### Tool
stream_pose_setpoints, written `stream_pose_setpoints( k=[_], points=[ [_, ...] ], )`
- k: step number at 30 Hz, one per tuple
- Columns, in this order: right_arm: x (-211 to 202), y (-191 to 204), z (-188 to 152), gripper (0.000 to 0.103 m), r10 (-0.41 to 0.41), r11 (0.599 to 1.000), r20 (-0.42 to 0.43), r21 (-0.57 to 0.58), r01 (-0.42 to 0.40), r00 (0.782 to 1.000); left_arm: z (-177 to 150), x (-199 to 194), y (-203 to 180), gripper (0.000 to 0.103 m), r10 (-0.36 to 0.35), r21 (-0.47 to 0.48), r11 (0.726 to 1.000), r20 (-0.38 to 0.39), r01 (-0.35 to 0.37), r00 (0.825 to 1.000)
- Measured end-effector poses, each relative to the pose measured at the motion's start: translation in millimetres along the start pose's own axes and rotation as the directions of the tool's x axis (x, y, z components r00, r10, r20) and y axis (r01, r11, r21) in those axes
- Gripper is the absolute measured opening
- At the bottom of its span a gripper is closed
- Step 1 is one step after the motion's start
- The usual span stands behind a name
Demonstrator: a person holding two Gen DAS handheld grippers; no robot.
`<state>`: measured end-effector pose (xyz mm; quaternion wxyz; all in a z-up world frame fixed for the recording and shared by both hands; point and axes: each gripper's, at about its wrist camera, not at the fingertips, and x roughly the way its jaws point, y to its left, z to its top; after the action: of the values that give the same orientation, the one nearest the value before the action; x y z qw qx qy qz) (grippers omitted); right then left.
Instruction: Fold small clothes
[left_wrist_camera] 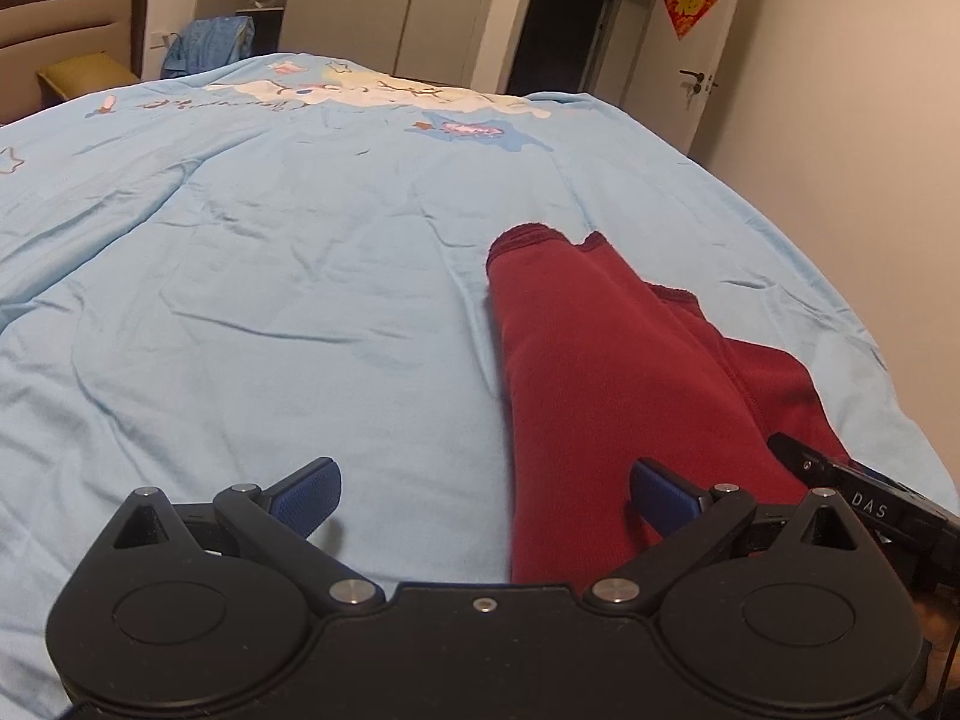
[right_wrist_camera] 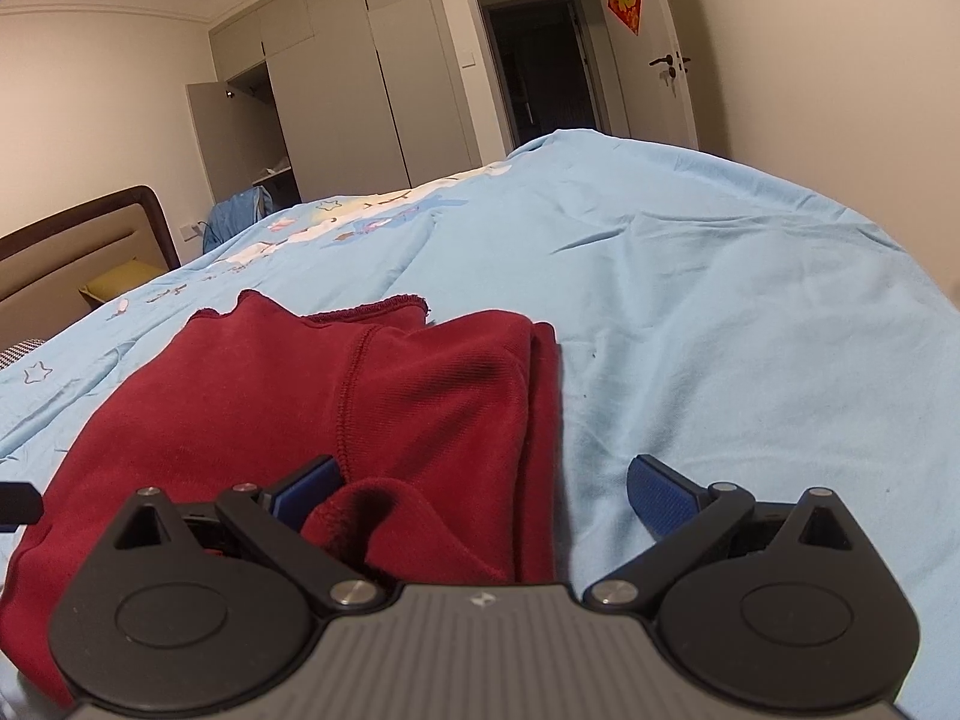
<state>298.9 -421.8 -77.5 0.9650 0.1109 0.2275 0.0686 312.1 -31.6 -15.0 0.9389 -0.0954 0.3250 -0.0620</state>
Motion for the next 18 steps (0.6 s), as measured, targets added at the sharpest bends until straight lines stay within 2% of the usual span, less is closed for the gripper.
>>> stream_pose_setpoints(
  k=[5,9,18],
  points=[
    [-1.9,-1.1,-3.1,0.103,0.011,1.000,0.017,0.013,-0.011,1.000,16.1,29.7,2.8,0.102,-0.032,0.016,0.999,-0.057,0.033,0.998],
    [-2.8,-1.3,-4.8,0.103,0.015,1.000,0.025,0.020,-0.015,1.000,17.3,45.6,15.7,0.103,-0.096,-0.077,0.993,-0.098,0.089,0.991],
    [-2.5,-0.6,-5.5,0.103,0.016,1.000,0.026,0.023,-0.016,1.000,14.7,47.6,7.7,0.103,-0.064,-0.049,0.997,-0.099,0.059,0.993]
  ],
)
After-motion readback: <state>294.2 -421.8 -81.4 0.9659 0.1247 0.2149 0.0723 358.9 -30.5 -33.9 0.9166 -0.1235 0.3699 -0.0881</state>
